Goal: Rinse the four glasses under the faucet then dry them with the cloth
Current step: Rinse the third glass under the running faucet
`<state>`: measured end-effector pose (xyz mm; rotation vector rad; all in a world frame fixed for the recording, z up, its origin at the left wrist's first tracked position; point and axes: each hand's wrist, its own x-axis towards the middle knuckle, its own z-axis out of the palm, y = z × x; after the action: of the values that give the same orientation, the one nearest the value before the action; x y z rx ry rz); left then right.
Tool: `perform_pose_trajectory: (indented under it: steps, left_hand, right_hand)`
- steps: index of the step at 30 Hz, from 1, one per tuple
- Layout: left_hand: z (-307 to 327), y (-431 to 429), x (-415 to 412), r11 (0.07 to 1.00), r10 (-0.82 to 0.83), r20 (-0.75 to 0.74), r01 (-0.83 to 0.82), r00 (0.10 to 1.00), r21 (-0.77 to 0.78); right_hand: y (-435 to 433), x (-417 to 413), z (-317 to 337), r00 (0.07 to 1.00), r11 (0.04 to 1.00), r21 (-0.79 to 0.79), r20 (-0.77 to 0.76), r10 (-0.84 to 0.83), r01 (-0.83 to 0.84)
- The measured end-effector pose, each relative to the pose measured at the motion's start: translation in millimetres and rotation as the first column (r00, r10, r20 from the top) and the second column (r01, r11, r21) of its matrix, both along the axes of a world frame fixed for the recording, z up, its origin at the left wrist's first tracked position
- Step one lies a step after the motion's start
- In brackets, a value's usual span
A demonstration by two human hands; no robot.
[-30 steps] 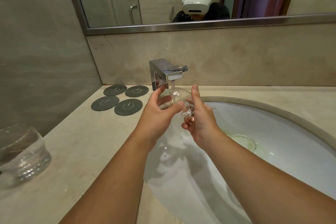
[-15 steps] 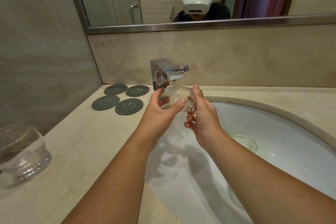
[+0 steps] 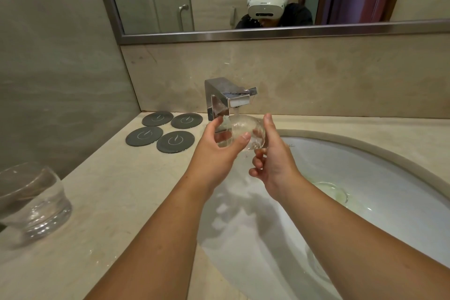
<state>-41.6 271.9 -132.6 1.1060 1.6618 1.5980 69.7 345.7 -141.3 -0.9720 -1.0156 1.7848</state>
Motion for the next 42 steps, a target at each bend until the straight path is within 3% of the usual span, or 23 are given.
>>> perform_pose_trajectory:
  steps: [8, 17, 24, 31, 34, 42]
  left_hand:
    - [-4, 3, 1, 0.999, -0.05, -0.002, 0.05, 0.999, -0.006]
    - [-4, 5, 2, 0.999, -0.039, 0.013, 0.038, 0.999, 0.001]
    - [10, 16, -1, 0.998, -0.056, 0.228, 0.05, 0.972, 0.031]
    - [12, 9, -5, 0.999, -0.021, 0.254, 0.01, 0.967, 0.047]
    - [12, 9, -4, 0.998, -0.019, 0.265, 0.004, 0.964, 0.058]
    - [7, 10, -5, 1.0, -0.008, 0.288, 0.004, 0.958, 0.017]
  right_hand:
    - [0, 2, 1, 0.993, 0.992, 0.041, 0.01, -0.119, 0.118]
    - [-1, 3, 4, 0.992, 0.992, -0.004, -0.002, -0.123, 0.123]
    - [-4, 6, 8, 0.998, 0.999, -0.012, 0.049, -0.051, 0.052]
    - [0, 17, 13, 0.97, 0.996, 0.062, 0.24, 0.041, -0.057]
    - [2, 22, 16, 0.978, 0.997, 0.018, 0.197, 0.073, -0.078]
    - [2, 37, 4, 0.968, 0.971, 0.107, 0.157, 0.196, -0.214]
